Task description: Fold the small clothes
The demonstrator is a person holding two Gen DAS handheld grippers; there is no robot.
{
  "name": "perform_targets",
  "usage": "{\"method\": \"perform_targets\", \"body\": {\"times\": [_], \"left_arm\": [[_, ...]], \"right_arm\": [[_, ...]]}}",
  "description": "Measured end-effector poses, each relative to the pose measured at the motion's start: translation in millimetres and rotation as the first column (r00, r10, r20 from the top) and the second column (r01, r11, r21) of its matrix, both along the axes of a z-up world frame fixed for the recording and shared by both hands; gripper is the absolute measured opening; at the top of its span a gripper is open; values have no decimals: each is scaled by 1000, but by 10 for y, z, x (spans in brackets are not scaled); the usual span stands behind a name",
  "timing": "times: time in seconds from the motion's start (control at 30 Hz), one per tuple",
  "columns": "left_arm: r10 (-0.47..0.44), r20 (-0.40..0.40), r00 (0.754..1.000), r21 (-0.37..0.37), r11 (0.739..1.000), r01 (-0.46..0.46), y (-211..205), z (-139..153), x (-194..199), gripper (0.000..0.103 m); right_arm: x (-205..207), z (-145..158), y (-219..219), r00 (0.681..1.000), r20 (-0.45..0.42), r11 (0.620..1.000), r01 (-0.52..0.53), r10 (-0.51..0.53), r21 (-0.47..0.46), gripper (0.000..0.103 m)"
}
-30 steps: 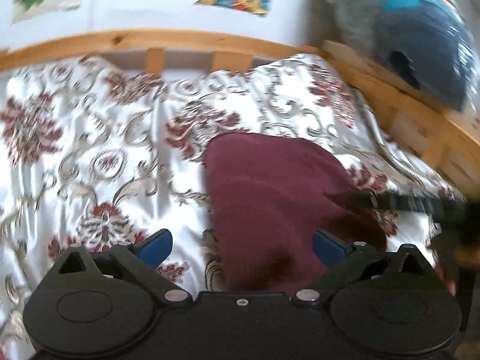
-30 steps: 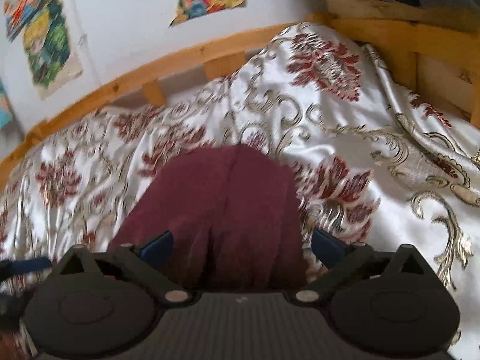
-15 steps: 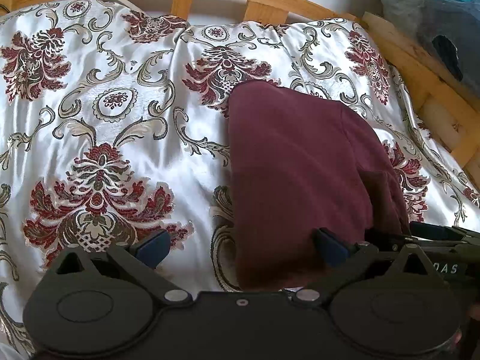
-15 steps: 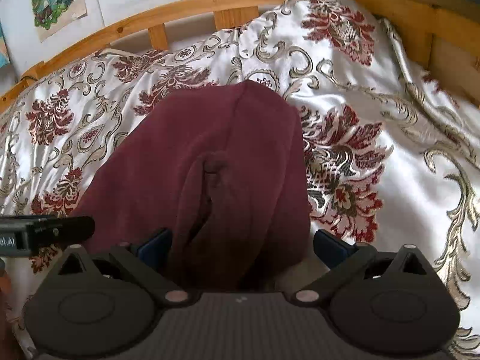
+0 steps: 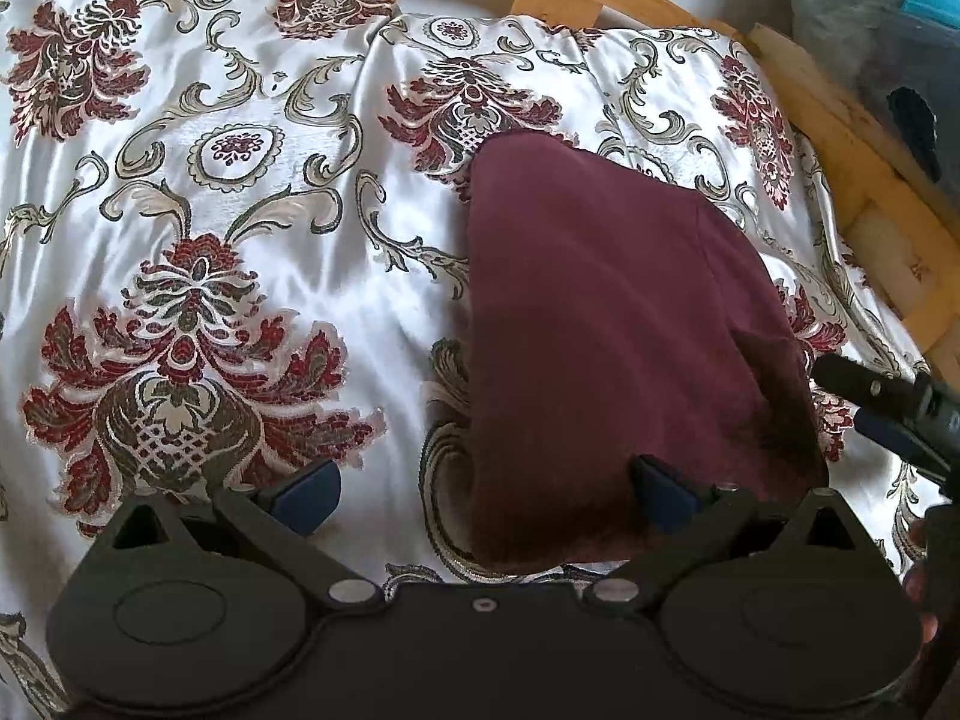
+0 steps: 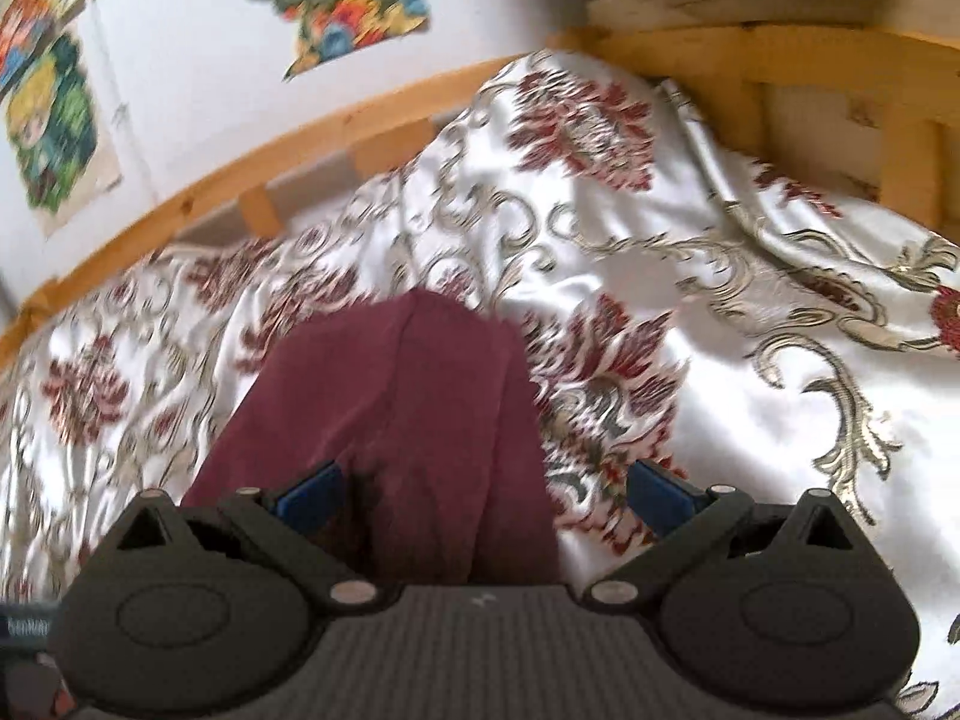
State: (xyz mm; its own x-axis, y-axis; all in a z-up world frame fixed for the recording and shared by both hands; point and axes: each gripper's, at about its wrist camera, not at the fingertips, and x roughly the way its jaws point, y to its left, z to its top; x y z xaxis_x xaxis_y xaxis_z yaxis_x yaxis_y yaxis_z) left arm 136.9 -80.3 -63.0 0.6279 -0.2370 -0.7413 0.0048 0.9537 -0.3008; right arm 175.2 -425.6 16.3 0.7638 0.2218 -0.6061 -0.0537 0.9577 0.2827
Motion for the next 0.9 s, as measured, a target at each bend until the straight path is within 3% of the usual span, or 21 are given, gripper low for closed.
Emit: {"method": "perform_targets", "body": {"times": [0.2,0.43,0.5,0.63,0.77,0.9], "left_arm": [[-2,-1,1000,5,1000,2,-24,-45,7,102],[0,-6,1000,-7,1000,0,-13,-67,6,102],[-1,-4,1000,-3,1000,1,-15,-67,4,102],[-4,-3,1000,0,1000,4,-15,-70,5,102],[-5,-1,1000,3,1000,5,-23,-75,3,102],[-12,3,1000,11,1000,12,-36,-73,3,102]], "right_arm": [[203,-139,-61,999,-33,998,36,-34,55,103],[390,-198,-77,998,52,983,9,-18,183,103],[442,-233,-99,999,49,975,13,-25,220,98],[502,-273,-96,998,50,981,31,-41,191,70],[570,-296,-31,998,64,990,3,-12,143,16],[507,-222,18,994,108,996,-14,4,91,9]]}}
